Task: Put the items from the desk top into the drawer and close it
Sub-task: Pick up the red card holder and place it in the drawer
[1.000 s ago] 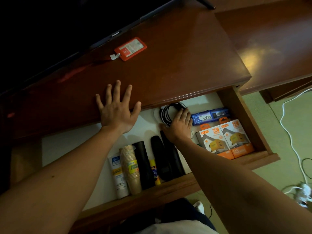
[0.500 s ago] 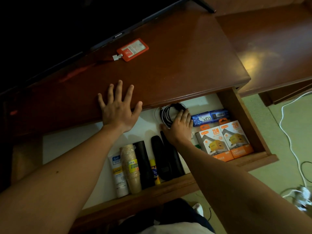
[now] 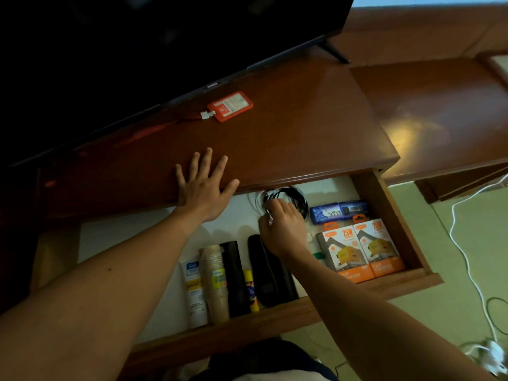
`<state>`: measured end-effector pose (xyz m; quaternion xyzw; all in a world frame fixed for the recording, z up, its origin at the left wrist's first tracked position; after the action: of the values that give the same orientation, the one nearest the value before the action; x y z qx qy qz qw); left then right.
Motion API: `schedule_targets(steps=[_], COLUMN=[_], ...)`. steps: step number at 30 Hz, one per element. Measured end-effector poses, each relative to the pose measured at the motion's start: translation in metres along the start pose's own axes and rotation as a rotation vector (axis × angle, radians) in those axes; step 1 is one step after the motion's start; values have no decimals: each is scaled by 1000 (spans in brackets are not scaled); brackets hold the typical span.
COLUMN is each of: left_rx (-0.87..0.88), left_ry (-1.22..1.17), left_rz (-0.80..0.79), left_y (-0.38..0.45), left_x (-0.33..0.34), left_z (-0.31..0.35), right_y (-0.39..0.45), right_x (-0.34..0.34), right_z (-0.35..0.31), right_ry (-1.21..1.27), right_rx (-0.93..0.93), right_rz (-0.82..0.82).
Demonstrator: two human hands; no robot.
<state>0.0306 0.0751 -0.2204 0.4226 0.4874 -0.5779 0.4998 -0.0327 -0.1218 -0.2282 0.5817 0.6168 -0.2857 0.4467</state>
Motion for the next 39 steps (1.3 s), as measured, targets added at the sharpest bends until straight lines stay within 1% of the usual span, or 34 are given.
schedule_targets(steps=[3,6,10,13,15,19,22,26,30,32,34,36,38,39], left_rx=[-18,-74,-134,-172,-193,-209,-207,-198,-197,-203,-204,-206,-203,-199], left_ry=[-16,-47,-38,-21,-21,-8,4,13,12,17,12,7,12,14], left_rz=[15,84,116,89,72,127,160,185,189,177,170,161,148,139], left_y=[2,5,11,17,19,19,20,20,18,18,17,17,17,17], left_x=[-5,-18,-24,-20,-15,-13,-13,-12,-14,-14,-15,-15,-15,-14], left_z=[-2,-16,-45,-61,-67,-70,-70,-70,-69,-70,-70,-69,-69,-69], right_y=[24,57,107,144,165,196,208,213,207,204,203,204,205,204], right_x=[-9,-13,-11,-9,-5,11,23,37,29,24,22,20,16,12], right_z=[-22,-42,-63,-70,-71,-65,-64,-62,-67,-71,-71,-67,-65,-65], right_ry=[90,132,91,55,25,-70,-123,-142,-195,-220,-207,-181,-245,-306], right_rx=[-59,-95,-127,-116,-151,-171,-186,-163,-182,-199,-188,-130,-112,-132], right_rz=[87,95,6,-68,-105,-210,-256,-361,-273,-257,-292,-357,-397,-390])
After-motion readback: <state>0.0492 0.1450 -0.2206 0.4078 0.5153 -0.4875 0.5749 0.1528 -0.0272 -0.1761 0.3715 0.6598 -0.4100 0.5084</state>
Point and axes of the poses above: each hand's wrist, its own y-axis towards the middle knuckle, its own x-axis out of the palm, z = x × y, the point moved 6 cm from there along y, towards the middle knuckle, and after that the axes turned 1 degree about -y, right-handed, at the moved point
